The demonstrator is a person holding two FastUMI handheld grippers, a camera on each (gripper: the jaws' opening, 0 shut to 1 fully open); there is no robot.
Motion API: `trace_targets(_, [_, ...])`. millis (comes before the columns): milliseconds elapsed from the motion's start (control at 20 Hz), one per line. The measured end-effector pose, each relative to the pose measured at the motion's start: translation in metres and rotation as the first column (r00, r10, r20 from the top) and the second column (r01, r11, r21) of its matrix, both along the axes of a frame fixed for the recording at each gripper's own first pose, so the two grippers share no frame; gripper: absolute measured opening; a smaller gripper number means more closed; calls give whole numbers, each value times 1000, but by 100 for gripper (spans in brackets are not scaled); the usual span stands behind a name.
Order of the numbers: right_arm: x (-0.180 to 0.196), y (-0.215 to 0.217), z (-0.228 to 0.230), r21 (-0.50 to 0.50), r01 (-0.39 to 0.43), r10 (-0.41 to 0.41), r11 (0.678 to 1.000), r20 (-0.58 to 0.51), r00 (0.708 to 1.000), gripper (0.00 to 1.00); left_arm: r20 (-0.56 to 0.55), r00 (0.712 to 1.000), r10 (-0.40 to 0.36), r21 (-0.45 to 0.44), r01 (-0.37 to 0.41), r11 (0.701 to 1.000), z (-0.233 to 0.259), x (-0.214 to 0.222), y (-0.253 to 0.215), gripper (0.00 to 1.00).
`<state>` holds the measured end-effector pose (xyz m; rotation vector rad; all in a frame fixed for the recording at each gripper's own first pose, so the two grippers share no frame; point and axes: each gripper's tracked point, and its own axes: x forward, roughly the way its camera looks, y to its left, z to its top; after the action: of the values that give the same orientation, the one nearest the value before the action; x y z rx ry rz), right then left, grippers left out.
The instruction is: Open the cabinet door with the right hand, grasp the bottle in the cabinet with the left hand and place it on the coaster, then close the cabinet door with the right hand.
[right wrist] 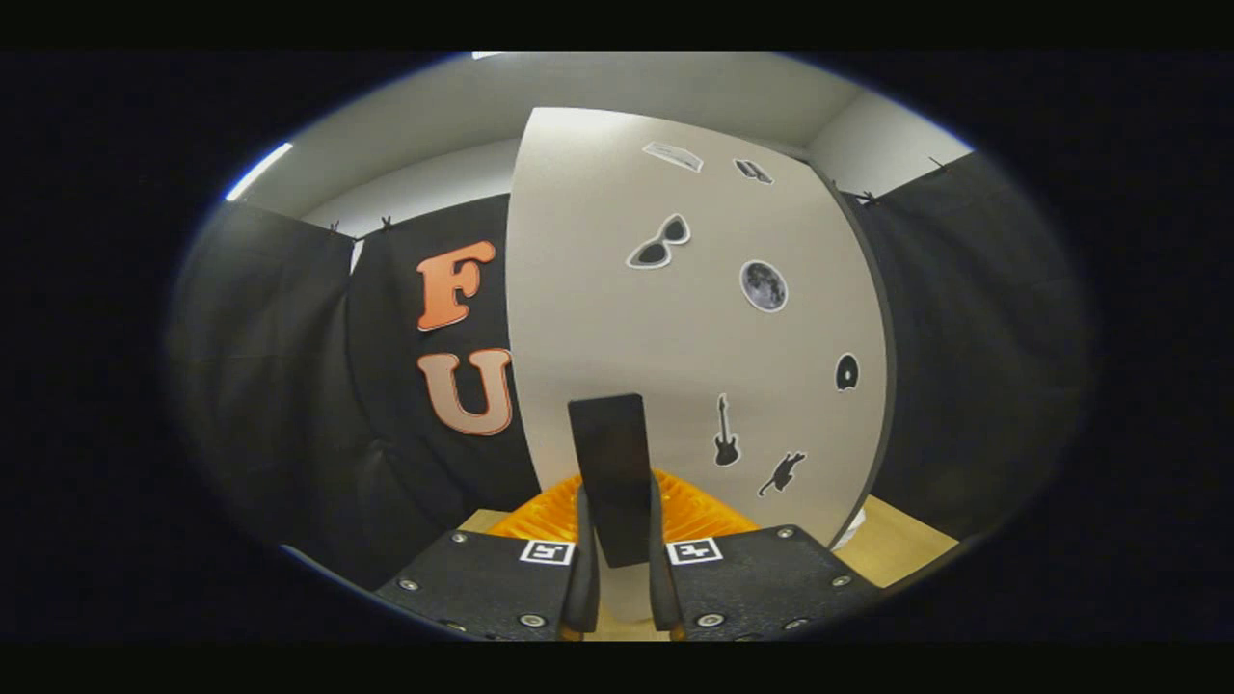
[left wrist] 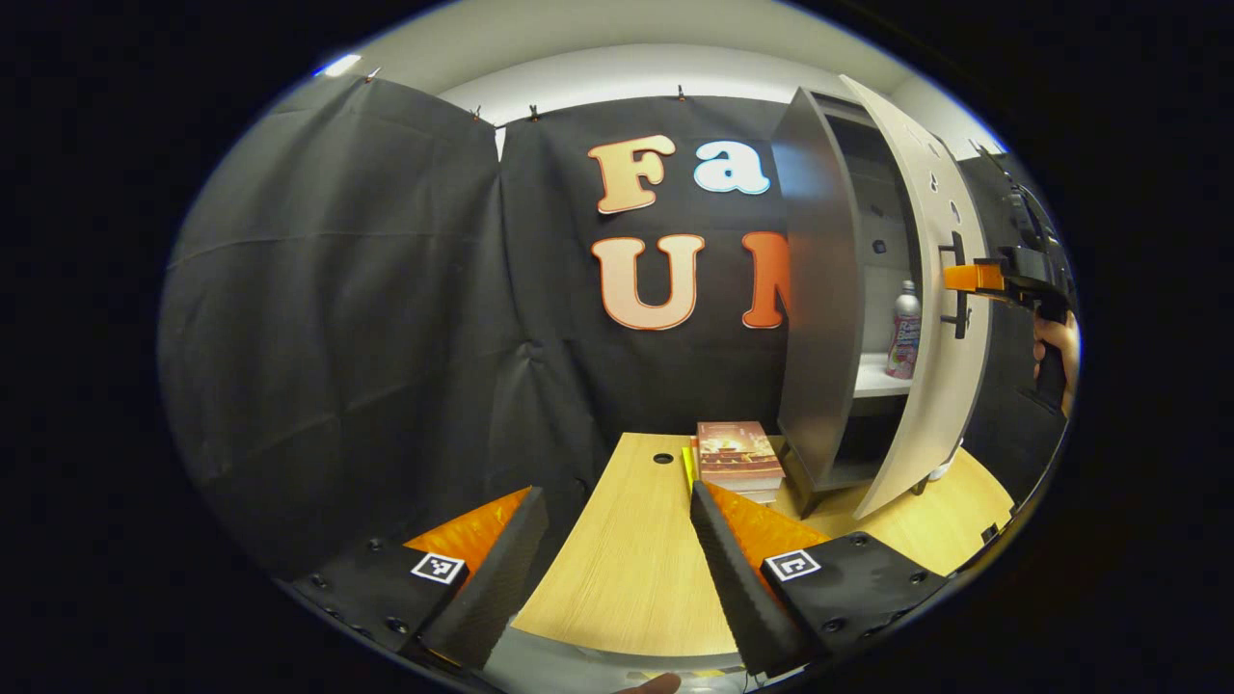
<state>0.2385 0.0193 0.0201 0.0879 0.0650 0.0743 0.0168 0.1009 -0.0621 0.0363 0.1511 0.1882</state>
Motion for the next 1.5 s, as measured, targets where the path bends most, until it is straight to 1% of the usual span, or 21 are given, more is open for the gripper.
trace_targets(100, [-15,-10,-1,6,-1,1,1000,2,1000,18,0,1000,-16,7,16,1000,1,-6,-15,98])
trace_targets(150, [-24,-16,-1,2,-2,2,1000,2,1000,21,2,1000,-25,10,25,1000,1,-9,-23,98])
trace_targets(300, [-55,-38,0,17,-12,12,1000,4,1000,20,2,998,-56,23,56,998,2,-19,-51,97])
trace_targets(350, [-65,-47,0,15,-12,12,1000,4,1000,18,0,998,-69,25,69,997,1,-21,-62,98])
trace_targets(450, [-83,-64,-1,8,-11,11,1000,6,1000,23,-6,996,-94,30,94,995,-2,-26,-84,97])
trace_targets(500, [-91,-72,0,10,-11,11,1000,8,1000,18,-9,994,-105,36,105,994,-2,-30,-93,97])
trace_targets(550, [-99,-80,1,13,-12,12,1000,10,1000,18,-10,993,-113,43,114,993,-2,-34,-102,99])
trace_targets(600, [-107,-89,1,19,-10,10,1000,14,1000,18,-12,993,-121,49,122,991,-2,-37,-111,97])
trace_targets(650, [-116,-100,1,19,-6,6,1000,18,1000,20,-11,991,-131,49,131,990,-3,-40,-121,97])
trace_targets(900, [-151,-158,2,5,36,-36,999,13,999,20,-13,986,-164,-3,164,986,-7,-53,-162,96])
trace_targets(950, [-157,-168,3,0,38,-38,999,14,999,17,-14,986,-168,-6,168,986,-7,-54,-169,98])
trace_targets(1000, [-171,-181,4,-1,38,-38,999,11,999,19,-18,985,-172,-6,172,985,-7,-56,-175,97])
trace_targets(1050, [-180,-193,4,3,38,-38,999,5,999,17,-21,984,-175,-8,175,985,-9,-58,-182,97])
trace_targets(1100, [-185,-201,5,9,40,-40,999,1,999,19,-22,983,-180,-11,180,984,-10,-61,-188,96])
trace_targets(1150, [-187,-208,5,5,45,-45,999,1,999,19,-25,983,-183,-11,183,983,-12,-65,-194,96])
trace_targets(1200, [-189,-217,6,-4,53,-53,999,3,999,17,-26,983,-182,-11,182,983,-13,-67,-197,96])
trace_targets(1300, [-190,-231,5,-10,64,-64,998,3,998,17,-29,983,-180,-13,180,984,-14,-69,-203,98])
trace_targets(1350, [-202,-242,9,-13,62,-62,998,9,998,13,-31,984,-177,-16,177,984,-15,-72,-207,97])
trace_targets(1400, [-198,-248,7,-25,67,-67,997,7,998,9,-29,984,-176,-21,176,984,-14,-73,-210,96])
trace_targets(1500, [-199,-264,7,-28,77,-77,997,5,997,15,-23,984,-175,-23,174,984,-11,-76,-216,96])
